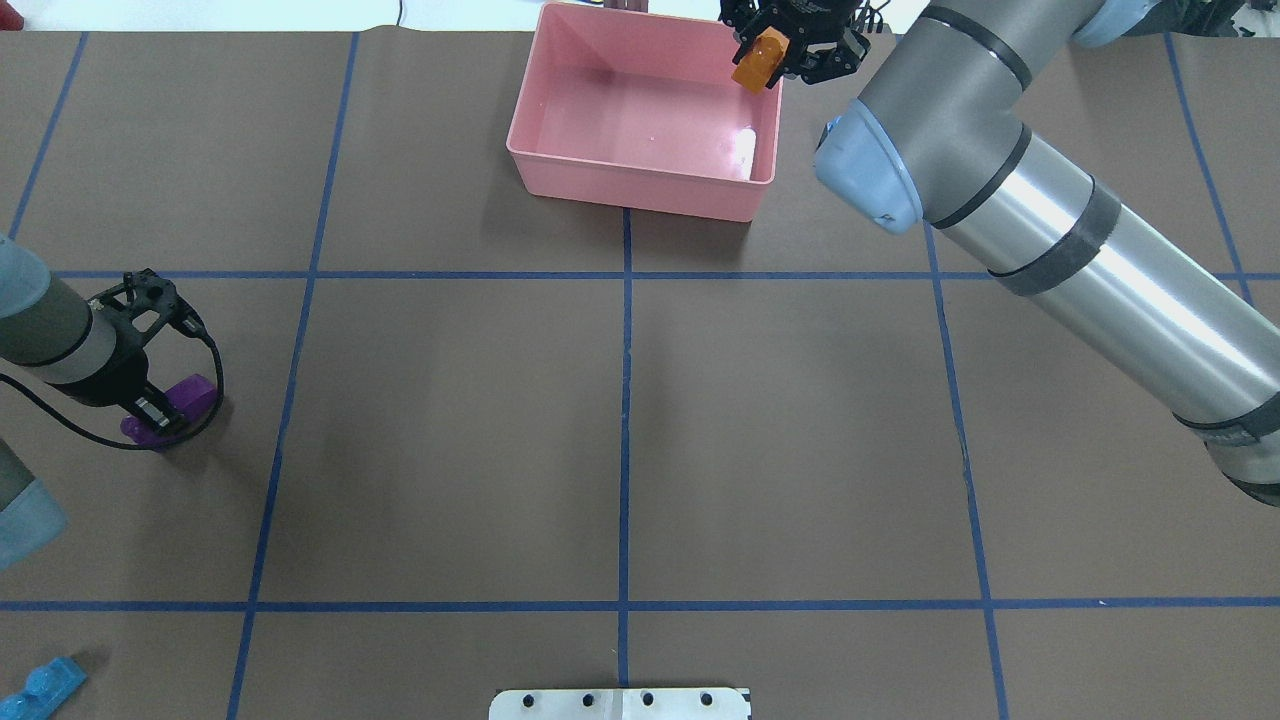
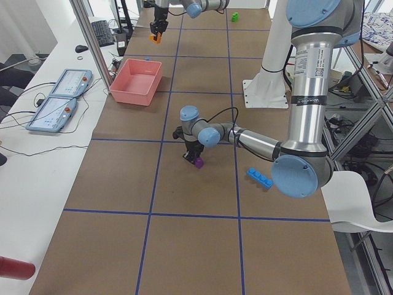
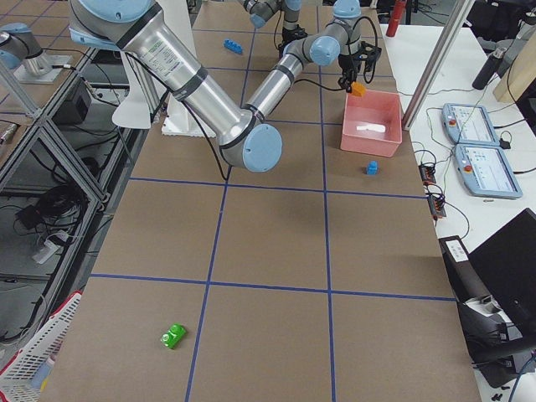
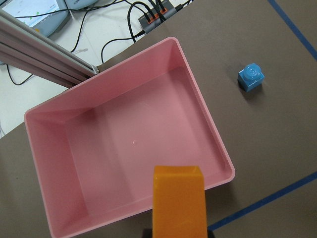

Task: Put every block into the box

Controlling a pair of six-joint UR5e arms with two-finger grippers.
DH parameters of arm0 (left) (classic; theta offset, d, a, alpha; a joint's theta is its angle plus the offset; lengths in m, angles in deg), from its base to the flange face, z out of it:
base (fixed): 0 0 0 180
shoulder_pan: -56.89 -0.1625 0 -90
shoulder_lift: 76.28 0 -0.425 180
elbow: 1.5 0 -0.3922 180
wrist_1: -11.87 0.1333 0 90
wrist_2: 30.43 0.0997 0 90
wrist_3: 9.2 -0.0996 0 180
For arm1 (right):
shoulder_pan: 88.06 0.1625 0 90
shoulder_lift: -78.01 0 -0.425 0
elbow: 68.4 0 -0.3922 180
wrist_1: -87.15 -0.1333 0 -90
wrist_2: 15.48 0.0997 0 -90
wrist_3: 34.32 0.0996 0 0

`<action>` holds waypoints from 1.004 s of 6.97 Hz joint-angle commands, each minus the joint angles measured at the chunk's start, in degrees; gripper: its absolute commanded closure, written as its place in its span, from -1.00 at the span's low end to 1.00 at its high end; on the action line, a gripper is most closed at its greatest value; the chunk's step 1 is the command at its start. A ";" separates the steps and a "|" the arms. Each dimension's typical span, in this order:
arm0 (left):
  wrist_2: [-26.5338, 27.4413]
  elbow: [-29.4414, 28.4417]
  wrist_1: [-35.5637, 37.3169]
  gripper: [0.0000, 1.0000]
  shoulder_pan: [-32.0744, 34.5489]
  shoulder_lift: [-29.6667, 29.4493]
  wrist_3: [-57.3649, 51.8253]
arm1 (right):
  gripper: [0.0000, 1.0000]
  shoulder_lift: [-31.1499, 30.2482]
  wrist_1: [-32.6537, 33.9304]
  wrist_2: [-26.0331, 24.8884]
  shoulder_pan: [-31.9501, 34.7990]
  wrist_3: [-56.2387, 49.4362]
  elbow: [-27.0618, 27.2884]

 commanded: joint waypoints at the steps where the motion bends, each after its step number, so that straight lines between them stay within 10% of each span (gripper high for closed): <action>1: -0.69 8.12 0.94 1.00 0.47 4.02 0.43 | 1.00 2.53 -0.15 -0.61 -0.13 -5.69 -3.08; 7: -3.40 16.97 16.04 1.00 4.67 -2.69 3.60 | 1.00 9.66 -25.52 -8.59 -4.86 -10.48 -33.74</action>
